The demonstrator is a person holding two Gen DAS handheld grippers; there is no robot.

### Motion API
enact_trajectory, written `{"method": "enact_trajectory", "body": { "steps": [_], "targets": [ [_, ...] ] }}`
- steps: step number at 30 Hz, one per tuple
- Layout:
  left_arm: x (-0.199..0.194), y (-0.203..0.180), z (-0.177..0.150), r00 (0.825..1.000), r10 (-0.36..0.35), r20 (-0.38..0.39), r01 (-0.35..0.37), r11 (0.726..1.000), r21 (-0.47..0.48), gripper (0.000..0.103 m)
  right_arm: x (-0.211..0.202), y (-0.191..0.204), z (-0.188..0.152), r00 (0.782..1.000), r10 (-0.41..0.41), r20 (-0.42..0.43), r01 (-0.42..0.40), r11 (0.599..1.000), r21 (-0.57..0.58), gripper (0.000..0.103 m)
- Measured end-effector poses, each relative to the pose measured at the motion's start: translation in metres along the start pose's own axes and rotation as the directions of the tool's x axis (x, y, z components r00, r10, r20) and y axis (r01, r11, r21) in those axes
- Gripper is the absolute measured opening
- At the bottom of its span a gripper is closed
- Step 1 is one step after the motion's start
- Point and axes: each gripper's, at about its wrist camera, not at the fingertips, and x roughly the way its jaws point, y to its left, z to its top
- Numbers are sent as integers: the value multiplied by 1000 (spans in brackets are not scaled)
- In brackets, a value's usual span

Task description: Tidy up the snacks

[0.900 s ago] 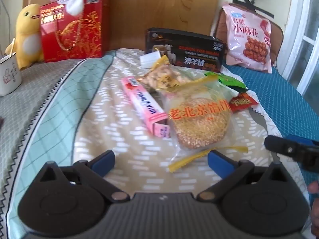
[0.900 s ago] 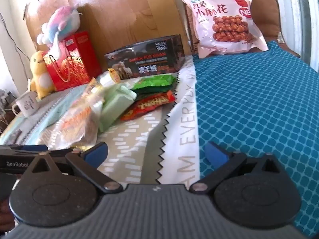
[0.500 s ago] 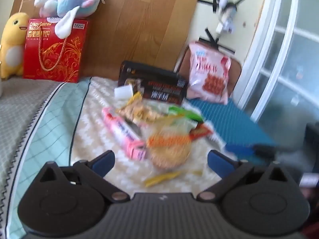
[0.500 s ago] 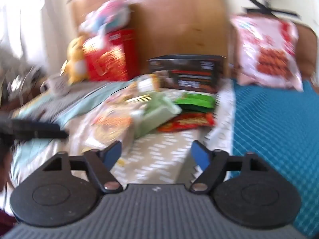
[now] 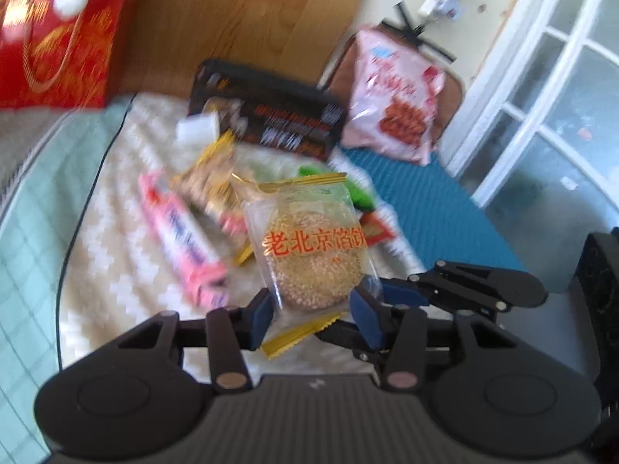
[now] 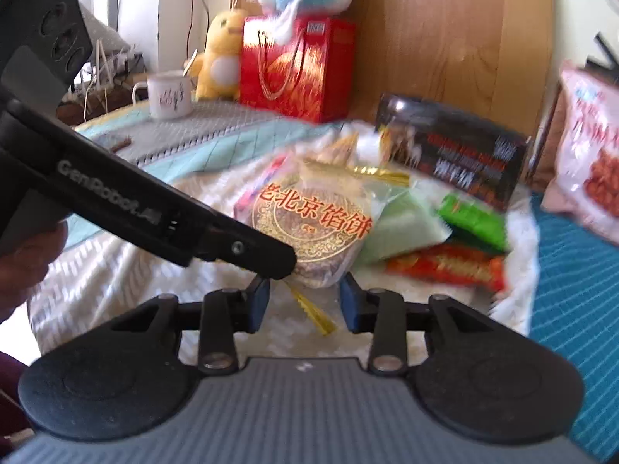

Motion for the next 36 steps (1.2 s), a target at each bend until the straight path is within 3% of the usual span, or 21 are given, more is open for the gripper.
{"method": "enact_trajectory", "body": {
  "steps": [6, 12, 16, 21, 24, 28, 30, 32, 34, 36],
  "targets": [
    [7, -18, 44, 994, -20, 107, 8, 994, 109, 45, -10, -25, 32, 992, -77, 96, 74, 997, 29, 41],
    [48, -19, 109, 980, 0, 198, -38, 981, 189, 45, 27, -71, 74, 975, -160, 152, 143, 983, 117, 42],
    [86, -5, 150, 977, 28, 211, -62, 986, 157, 45, 62, -97, 96, 967, -218, 132, 194, 966, 173, 42],
    [123, 19, 186, 967, 107, 232, -120, 992, 43, 44, 98, -131, 111, 977, -200, 74, 168, 936, 310, 44],
    [116, 36, 187, 959, 117, 257, -117, 993, -15, 45, 90, -131, 114, 960, -265, 90, 225, 922, 315, 50],
    [84, 60, 163, 958, 83, 276, -68, 996, -64, 46, 47, -132, 93, 968, -201, 149, 131, 914, 384, 50],
    [74, 69, 150, 953, 107, 284, -92, 994, -64, 52, 31, -125, 74, 965, -207, 159, 135, 918, 372, 51],
    [75, 78, 141, 945, 171, 280, -157, 985, -71, 57, 30, -123, 56, 962, -247, 115, 192, 914, 358, 56],
    [82, 90, 138, 953, 215, 214, -194, 974, -116, 55, 36, -131, 50, 961, -273, 42, 233, 881, 412, 56],
    [81, 99, 129, 967, 186, 172, -158, 974, -163, 54, 32, -140, 39, 967, -251, 35, 198, 834, 515, 56]
  ]
}}
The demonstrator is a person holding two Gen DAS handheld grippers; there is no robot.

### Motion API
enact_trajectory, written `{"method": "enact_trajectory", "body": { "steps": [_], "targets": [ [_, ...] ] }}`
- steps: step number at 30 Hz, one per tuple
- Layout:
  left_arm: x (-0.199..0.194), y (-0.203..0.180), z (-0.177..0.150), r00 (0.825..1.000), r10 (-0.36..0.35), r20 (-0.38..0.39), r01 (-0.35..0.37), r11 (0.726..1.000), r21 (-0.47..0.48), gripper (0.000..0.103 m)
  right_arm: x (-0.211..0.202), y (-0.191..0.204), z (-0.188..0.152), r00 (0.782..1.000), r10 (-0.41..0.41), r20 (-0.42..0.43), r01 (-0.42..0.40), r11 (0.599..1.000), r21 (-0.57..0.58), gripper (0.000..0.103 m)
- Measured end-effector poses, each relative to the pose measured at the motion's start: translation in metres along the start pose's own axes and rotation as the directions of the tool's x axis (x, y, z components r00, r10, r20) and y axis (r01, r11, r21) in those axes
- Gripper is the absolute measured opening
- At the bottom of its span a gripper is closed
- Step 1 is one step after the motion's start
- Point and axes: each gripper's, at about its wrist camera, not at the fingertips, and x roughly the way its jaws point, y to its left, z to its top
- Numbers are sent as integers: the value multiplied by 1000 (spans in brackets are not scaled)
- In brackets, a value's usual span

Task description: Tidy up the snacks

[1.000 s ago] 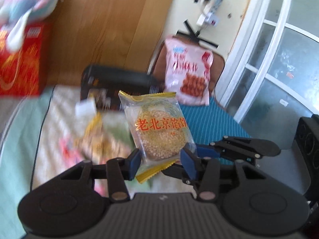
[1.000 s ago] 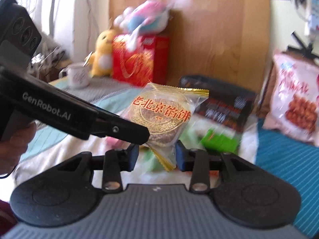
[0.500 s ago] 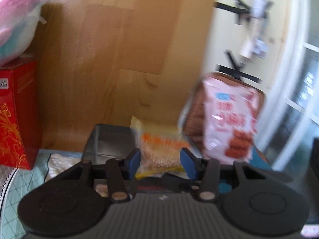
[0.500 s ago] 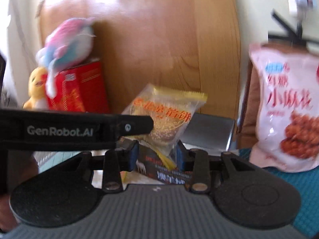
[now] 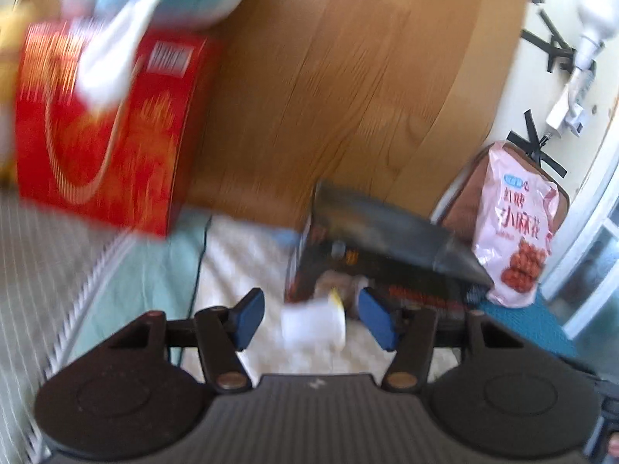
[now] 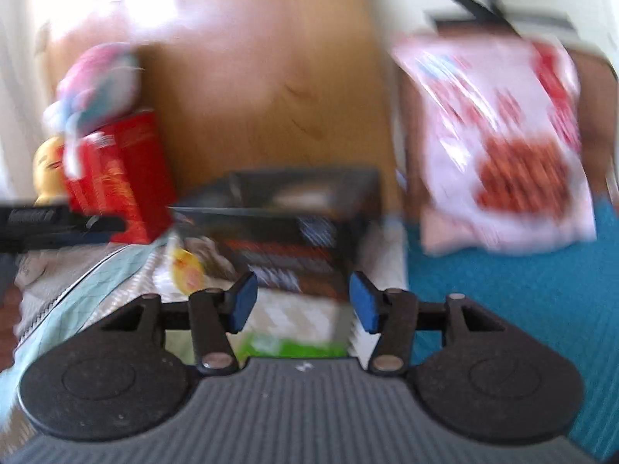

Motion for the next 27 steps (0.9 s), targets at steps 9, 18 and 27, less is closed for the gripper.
{"method": "enact_trajectory", "body": {
  "steps": [9, 18, 27],
  "targets": [
    [-45, 1, -55, 999, -25, 28, 24, 999, 24, 54, -33, 9, -36, 998, 70, -4, -70, 997, 15, 56],
    [-57, 4, -96, 996, -27, -81, 31, 998, 50, 34, -9, 61, -59, 953, 237, -189, -250, 967, -48, 55],
    [-104, 17, -128, 992, -110, -67, 112, 993, 23, 36, -37, 66, -61, 959, 249, -134, -264, 958, -109, 63]
  ]
}}
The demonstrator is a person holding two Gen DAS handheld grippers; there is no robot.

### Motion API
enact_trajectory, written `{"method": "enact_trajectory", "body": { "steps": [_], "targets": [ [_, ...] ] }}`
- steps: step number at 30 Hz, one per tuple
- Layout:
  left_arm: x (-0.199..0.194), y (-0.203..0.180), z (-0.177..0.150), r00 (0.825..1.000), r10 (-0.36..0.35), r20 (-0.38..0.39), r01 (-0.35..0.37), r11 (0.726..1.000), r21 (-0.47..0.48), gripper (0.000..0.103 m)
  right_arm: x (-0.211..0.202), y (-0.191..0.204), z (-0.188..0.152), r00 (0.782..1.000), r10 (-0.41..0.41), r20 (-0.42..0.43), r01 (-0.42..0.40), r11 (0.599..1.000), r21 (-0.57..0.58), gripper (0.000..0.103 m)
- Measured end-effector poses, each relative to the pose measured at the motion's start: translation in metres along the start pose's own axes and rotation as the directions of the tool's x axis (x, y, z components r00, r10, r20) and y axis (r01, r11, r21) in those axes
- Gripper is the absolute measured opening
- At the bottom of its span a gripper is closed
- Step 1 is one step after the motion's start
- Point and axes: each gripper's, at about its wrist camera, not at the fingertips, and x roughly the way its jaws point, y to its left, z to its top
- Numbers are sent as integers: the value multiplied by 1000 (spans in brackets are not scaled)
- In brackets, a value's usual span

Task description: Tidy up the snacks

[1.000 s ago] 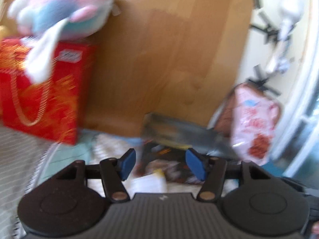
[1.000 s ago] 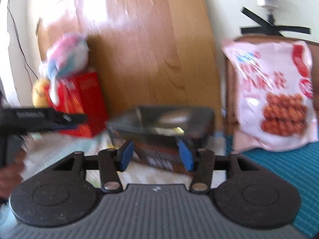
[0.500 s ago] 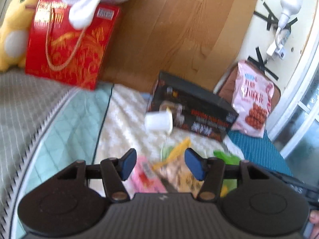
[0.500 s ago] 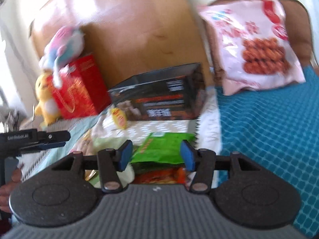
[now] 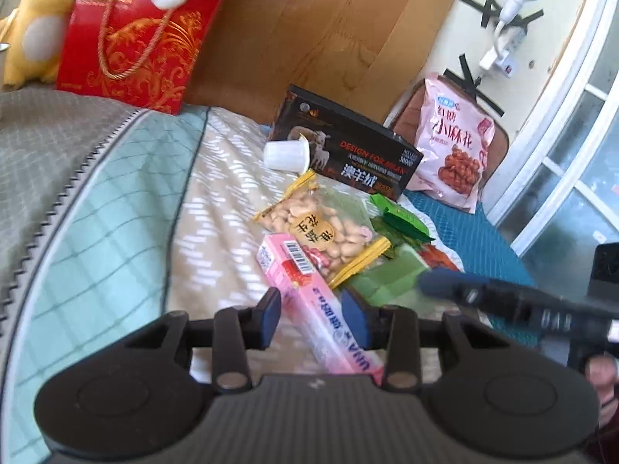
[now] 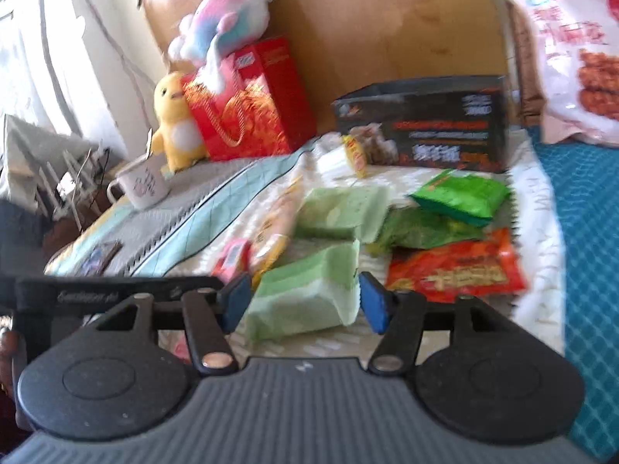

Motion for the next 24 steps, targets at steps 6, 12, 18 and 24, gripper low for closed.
{"method": "enact_trajectory", "body": {
  "steps": [6, 12, 18, 24],
  "targets": [
    [-15, 16, 16, 994, 49, 102, -44, 998, -45, 36, 4, -7, 42, 996, -29, 89, 35, 998, -58, 63],
    [-6, 30, 9, 976, 162, 149, -154, 986, -61, 36, 115, 6, 103, 996, -31, -80, 22, 993, -114, 71],
    [-20, 27, 4, 956, 147, 252, -146, 989, -24, 41, 199, -6, 119, 972, -63, -228, 66, 998, 5, 73],
    [-22, 15, 2, 949, 137, 284, -154, 987, 41, 47, 222, 13, 109, 954, -198, -225, 157, 970, -186, 50]
  ]
}}
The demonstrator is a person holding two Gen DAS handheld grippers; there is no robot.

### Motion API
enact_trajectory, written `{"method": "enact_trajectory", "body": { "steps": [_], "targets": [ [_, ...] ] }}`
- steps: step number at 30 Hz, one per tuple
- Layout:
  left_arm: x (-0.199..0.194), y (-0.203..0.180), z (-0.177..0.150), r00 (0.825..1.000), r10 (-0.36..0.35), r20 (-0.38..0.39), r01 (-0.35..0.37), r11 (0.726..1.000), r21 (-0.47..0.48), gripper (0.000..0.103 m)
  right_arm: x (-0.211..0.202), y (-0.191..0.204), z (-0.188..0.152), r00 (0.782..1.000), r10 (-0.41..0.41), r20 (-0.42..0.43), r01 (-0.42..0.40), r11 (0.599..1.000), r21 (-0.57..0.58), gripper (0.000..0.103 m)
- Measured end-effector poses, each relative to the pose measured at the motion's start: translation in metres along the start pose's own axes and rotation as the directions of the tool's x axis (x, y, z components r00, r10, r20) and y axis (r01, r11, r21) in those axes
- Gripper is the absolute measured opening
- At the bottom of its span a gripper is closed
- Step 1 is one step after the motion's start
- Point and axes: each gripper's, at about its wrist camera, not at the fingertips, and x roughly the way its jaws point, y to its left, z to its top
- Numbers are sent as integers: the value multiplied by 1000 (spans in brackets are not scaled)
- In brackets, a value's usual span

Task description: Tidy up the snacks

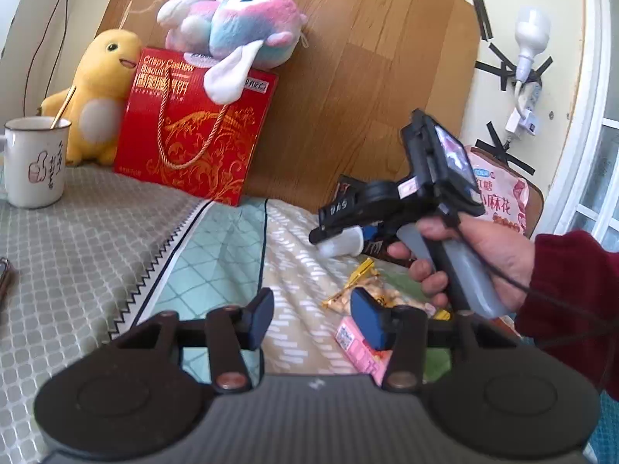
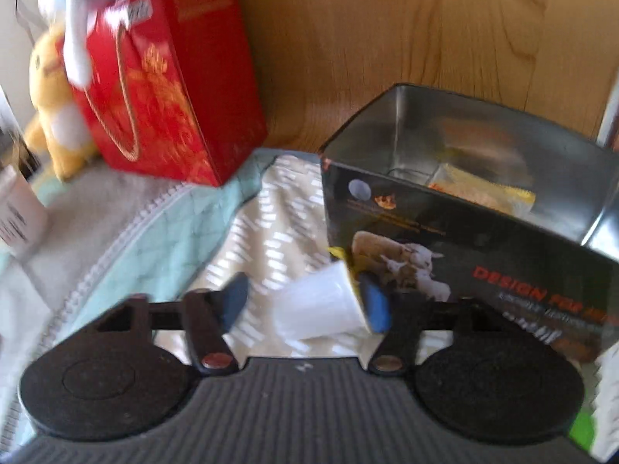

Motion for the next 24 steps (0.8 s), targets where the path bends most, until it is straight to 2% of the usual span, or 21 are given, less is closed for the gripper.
{"method": "enact_trajectory", "body": {
  "steps": [6, 9, 11, 16, 20, 24],
  "targets": [
    [-1, 8, 1, 1000, -9, 8, 9, 1000, -23, 52, -12, -3, -6, 1000, -4, 15, 4, 1000, 1, 50],
    [-2, 10, 2, 1000, -1, 16, 2, 999, -43, 54, -34, 2, -7, 997, 24, 67, -22, 999, -26, 50],
    [-2, 12, 2, 1000, 4, 16, -3, 998, -57, 55, -61, 4, -15, 991, 78, 109, -74, 996, -42, 50],
    [-1, 16, 3, 1000, -12, -3, 12, 997, -82, 55, -133, 15, -60, 959, 228, 169, -200, 965, -167, 50],
    [1, 18, 3, 999, -32, -26, 29, 994, -104, 57, -168, 27, -111, 943, 307, 128, -263, 924, -277, 50],
    [6, 22, 3, 995, -64, -76, 53, 988, -146, 57, -173, 47, -148, 938, 337, 82, -287, 887, -362, 50]
  ]
}}
